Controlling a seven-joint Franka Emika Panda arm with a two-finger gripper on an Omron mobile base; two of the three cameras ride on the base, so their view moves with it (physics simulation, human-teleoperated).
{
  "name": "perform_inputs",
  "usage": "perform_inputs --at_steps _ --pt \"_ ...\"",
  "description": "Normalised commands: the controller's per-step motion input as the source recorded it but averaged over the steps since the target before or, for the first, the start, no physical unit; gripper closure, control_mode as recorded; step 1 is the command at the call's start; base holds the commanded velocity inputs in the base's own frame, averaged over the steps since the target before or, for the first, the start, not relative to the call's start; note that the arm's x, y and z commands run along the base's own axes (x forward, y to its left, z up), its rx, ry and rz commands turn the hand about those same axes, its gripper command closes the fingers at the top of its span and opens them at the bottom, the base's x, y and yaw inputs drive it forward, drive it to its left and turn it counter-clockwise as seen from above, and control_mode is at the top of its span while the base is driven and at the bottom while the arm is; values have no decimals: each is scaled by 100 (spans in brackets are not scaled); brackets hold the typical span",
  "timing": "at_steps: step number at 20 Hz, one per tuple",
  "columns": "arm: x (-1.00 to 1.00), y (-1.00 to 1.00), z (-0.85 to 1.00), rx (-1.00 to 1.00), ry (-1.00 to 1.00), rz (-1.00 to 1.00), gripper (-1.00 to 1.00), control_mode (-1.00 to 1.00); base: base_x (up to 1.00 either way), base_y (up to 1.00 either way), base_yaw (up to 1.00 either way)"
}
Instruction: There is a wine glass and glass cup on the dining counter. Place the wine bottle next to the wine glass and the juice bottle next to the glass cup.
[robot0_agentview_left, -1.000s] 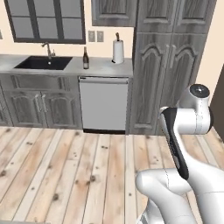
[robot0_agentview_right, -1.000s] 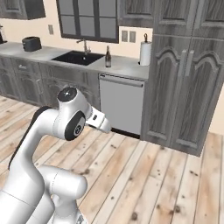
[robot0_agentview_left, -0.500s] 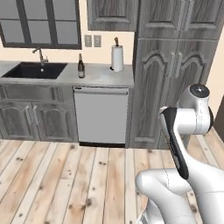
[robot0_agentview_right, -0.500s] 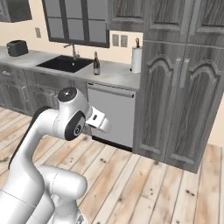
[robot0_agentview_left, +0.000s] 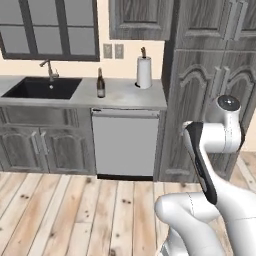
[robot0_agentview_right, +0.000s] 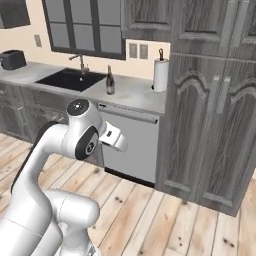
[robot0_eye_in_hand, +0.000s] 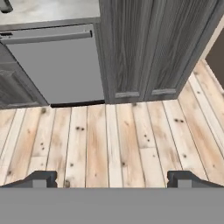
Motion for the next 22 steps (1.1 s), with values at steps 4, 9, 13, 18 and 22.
perform_inputs --at_steps 4,9,13,18,22 --pt "0 0 0 0 0 0 -100 100 57 60 -4" --pt "0 0 0 0 0 0 -100 100 69 47 -10" --pt "0 0 0 0 0 0 -100 100 83 27 -15" --pt "0 0 0 0 0 0 -100 100 74 18 -10" --pt "0 0 0 0 0 0 -100 100 59 28 -5"
